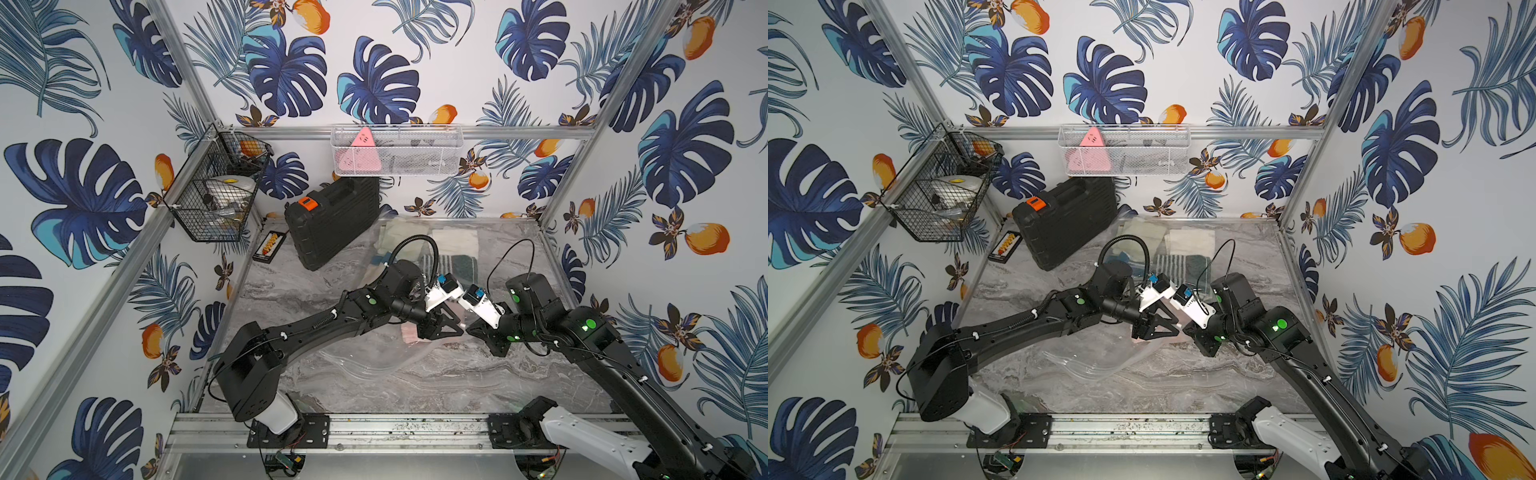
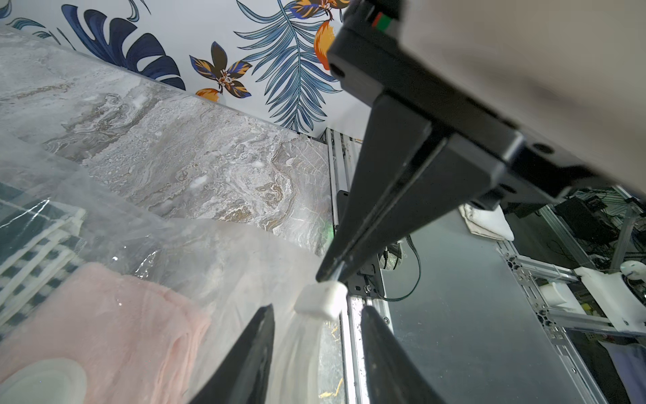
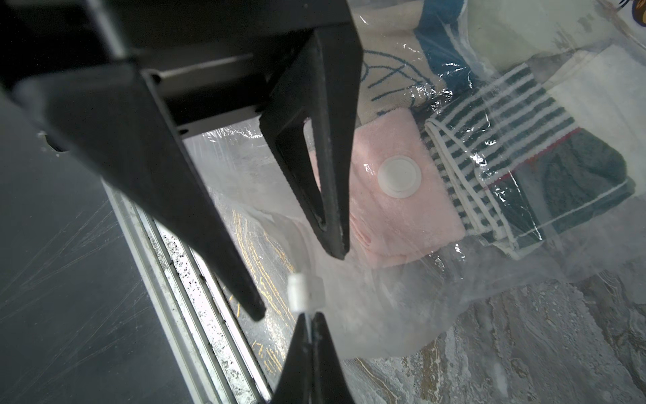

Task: Place the folded towel into the vacuum bag
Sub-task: Close the vacuum bag at the center of the board.

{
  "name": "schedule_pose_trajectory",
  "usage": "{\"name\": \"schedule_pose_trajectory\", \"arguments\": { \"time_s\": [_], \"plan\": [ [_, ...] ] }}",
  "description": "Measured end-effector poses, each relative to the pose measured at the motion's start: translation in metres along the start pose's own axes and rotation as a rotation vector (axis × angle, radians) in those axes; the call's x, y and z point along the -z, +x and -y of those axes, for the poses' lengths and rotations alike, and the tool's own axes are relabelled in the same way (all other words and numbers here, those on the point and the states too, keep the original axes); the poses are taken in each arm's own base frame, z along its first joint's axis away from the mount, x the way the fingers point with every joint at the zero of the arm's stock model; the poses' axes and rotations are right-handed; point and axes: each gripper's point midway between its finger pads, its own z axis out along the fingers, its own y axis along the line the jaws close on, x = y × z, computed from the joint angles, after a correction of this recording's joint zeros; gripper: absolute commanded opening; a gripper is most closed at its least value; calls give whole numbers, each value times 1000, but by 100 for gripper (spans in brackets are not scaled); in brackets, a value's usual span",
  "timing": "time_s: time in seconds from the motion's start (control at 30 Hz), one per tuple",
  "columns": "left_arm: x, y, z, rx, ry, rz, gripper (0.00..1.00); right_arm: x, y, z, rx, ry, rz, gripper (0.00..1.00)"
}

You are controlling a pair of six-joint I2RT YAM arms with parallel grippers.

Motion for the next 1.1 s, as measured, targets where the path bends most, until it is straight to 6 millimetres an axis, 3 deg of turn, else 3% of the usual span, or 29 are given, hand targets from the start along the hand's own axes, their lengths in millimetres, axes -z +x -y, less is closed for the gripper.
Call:
{"name": "schedule_pose_trajectory", "arguments": {
  "time_s": [0.37, 0.8, 1.1],
  "plan": [
    [-8, -1, -1, -3, 41, -5, 36, 0, 6, 2, -32, 14, -21, 0],
    [-14, 8, -3, -23, 50, -17, 9, 1, 16, 5, -38, 45, -54, 0],
    [-13, 13, -1, -100, 31, -16, 6, 5, 18, 6, -60, 53, -27, 0]
  ]
}}
